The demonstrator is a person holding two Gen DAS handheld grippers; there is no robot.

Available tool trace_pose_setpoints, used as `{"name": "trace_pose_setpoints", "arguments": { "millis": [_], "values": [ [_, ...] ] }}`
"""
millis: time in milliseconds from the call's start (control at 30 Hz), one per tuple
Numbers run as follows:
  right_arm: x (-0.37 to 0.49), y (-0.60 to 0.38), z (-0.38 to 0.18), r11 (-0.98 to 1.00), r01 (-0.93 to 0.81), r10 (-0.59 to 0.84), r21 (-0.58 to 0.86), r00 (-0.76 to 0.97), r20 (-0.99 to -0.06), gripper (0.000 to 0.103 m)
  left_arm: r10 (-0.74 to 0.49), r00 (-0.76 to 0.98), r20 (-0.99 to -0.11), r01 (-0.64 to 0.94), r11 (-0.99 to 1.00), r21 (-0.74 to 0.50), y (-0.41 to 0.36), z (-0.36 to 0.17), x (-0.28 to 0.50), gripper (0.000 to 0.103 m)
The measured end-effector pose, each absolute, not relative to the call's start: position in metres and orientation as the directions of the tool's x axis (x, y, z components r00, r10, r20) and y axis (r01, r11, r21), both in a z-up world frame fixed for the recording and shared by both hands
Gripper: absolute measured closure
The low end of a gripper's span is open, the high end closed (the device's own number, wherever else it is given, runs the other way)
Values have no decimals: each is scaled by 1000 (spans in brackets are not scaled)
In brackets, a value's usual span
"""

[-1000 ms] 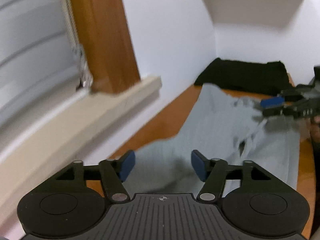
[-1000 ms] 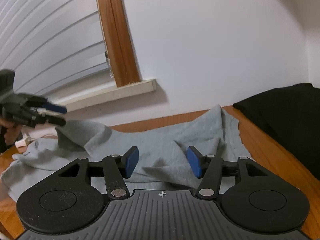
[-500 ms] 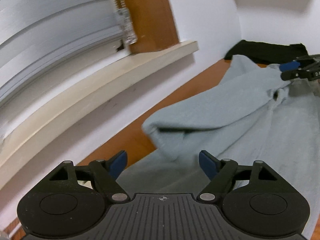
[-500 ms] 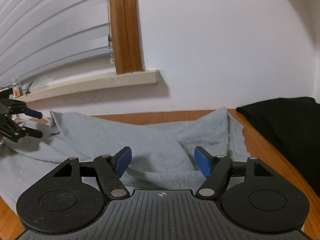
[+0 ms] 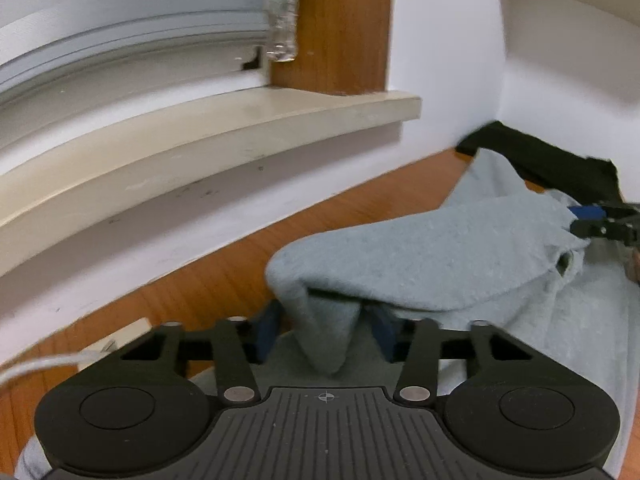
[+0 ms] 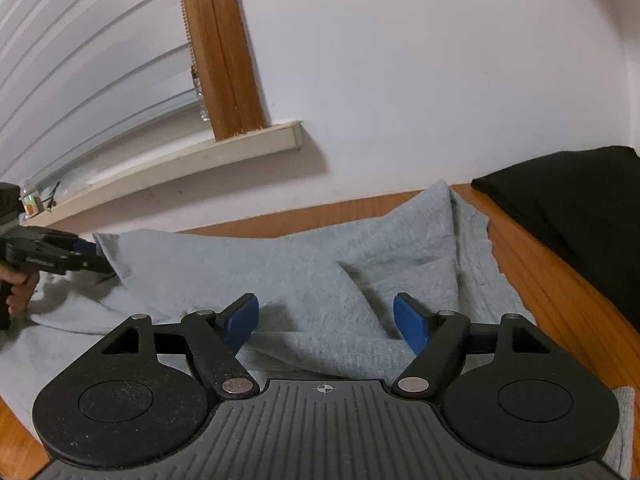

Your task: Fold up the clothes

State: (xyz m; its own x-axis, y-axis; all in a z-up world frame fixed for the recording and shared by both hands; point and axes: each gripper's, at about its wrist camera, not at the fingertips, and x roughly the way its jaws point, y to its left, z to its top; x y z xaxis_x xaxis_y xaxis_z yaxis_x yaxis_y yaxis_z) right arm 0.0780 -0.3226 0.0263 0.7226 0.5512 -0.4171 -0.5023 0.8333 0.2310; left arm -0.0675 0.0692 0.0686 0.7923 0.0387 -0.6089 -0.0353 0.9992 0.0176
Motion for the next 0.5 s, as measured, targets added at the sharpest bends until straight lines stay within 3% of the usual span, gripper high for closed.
{"name": "trace_pose_setpoints", "arguments": {
  "millis": [67, 133, 500],
  "values": [
    [78, -323, 26, 833, -498, 552, 240, 724, -415, 29, 48, 798, -601, -22, 998, 50, 66, 76, -66, 87],
    [77, -324, 26, 833, -496, 553, 246, 724, -413, 28, 61, 810, -583, -28, 997, 66, 65, 92, -71, 98],
    [78, -331, 25, 811, -500, 585, 304, 710, -391, 24, 51, 845, -533, 64, 979, 195, 34, 223, -142, 98]
  ]
}}
